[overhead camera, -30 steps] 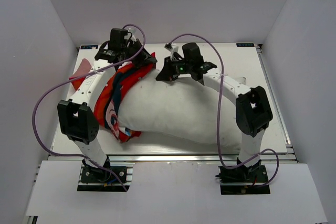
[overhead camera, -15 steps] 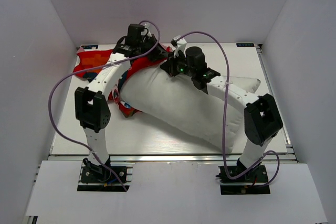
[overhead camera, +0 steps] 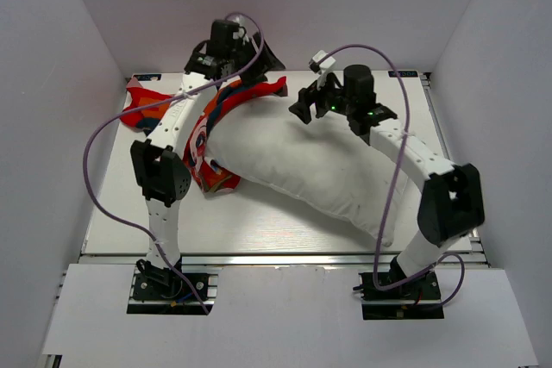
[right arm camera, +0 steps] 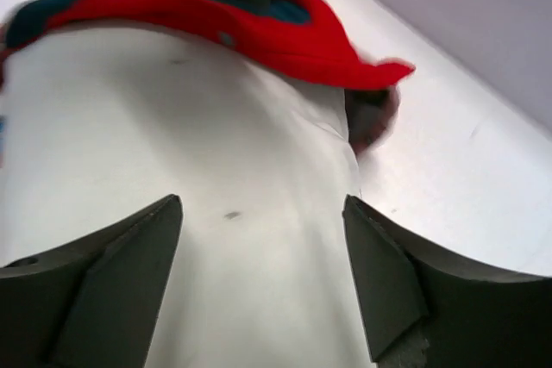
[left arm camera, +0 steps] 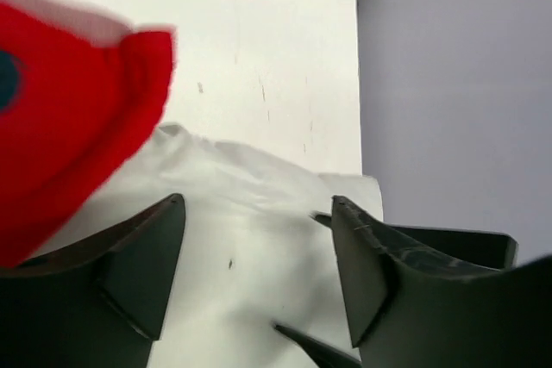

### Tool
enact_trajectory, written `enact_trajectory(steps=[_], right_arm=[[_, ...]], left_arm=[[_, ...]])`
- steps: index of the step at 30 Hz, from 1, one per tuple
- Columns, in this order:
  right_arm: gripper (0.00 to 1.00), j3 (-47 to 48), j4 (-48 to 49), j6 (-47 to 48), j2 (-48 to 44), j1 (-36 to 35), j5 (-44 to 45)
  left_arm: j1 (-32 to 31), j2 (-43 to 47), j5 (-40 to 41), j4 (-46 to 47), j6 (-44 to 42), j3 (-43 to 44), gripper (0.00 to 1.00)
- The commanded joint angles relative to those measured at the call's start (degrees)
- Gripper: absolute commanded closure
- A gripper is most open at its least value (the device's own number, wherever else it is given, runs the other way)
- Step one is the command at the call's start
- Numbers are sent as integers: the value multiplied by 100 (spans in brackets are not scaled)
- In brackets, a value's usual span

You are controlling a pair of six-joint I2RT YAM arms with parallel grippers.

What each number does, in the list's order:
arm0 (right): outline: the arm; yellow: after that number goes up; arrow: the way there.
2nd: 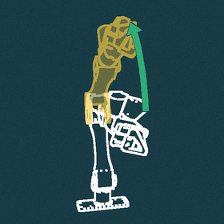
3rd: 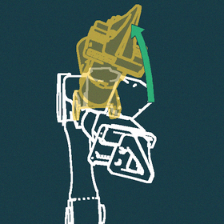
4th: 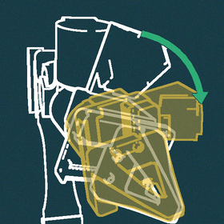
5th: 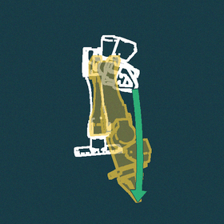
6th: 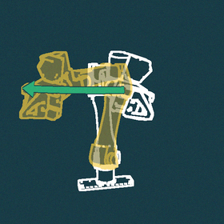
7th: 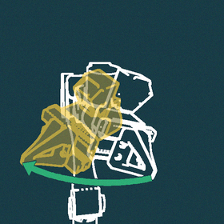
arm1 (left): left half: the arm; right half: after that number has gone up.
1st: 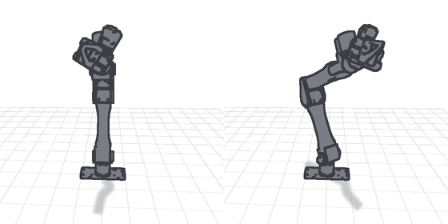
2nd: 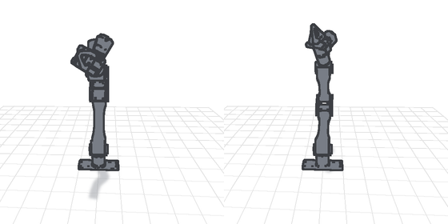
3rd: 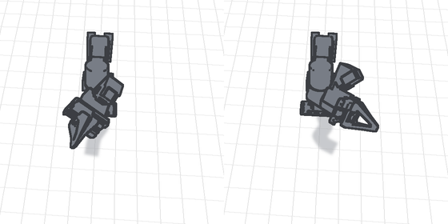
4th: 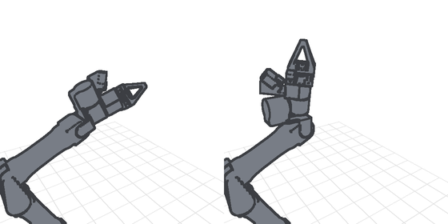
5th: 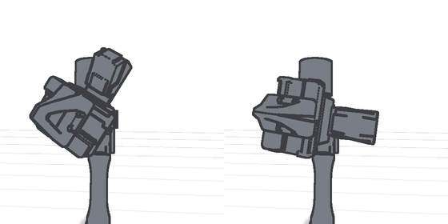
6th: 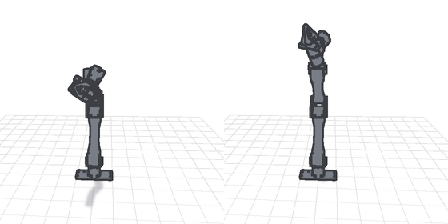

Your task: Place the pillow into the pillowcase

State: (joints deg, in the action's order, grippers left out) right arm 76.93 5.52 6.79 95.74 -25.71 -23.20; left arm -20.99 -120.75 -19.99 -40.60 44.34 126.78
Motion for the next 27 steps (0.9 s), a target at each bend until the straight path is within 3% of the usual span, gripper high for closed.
enact_trajectory(steps=[1, 4, 7, 12, 15, 19, 27], right_arm=[[14, 33, -374, 823, -880, -56, -921], [11, 94, -996, 1183, -1066, -310, -1169], [11, -115, -1202, 1632, -1224, -827, -889], [11, -775, -790, 1896, -1374, -1751, 376], [11, -820, -736, 1870, -1138, -2218, 1185], [11, -714, -614, 1914, -672, -2412, 1801], [11, -644, -95, 2450, 13, -2509, 2856]], left_arm=[[104, 962, 908, -747, -740, 655, 21], [78, 2049, 1347, -704, -944, -379, 19], [17, 3036, 1821, -511, -962, -2039, 19], [-203, 5252, 2569, -475, -516, -4866, 19], [-317, 6182, 2842, -554, -120, -5899, 19], [-370, 6915, 3036, -327, 294, -7490, 19], [-370, 6398, 3922, 684, 173, -8134, 18]])
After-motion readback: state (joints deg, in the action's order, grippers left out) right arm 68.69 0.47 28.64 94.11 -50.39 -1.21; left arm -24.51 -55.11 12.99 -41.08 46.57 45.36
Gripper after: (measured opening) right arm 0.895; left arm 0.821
